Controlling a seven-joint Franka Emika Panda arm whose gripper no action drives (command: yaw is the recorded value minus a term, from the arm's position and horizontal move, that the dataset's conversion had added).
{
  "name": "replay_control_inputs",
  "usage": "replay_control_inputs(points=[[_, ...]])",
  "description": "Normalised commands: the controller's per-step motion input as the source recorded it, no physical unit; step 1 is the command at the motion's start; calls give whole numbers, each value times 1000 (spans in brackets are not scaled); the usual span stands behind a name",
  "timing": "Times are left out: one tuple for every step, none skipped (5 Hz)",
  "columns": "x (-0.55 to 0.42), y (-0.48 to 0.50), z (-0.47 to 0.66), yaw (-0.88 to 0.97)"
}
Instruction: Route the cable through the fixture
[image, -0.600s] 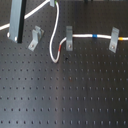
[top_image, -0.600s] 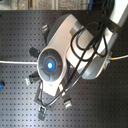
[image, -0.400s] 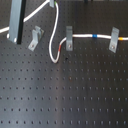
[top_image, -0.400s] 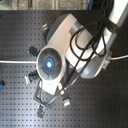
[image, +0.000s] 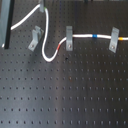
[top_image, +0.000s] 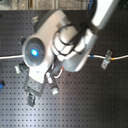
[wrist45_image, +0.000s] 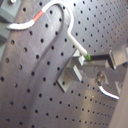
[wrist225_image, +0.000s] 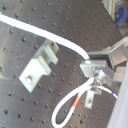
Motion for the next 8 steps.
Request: replay_control_inputs(points=[[-389, 149, 449, -543], [-306, 110, 472, -426], [-289, 100, 206, 0], [-120, 243, 31, 340], [-78, 269, 325, 400], [-245, 92, 636, 103], [-313, 129, 3, 134], [-273, 124, 2, 277]])
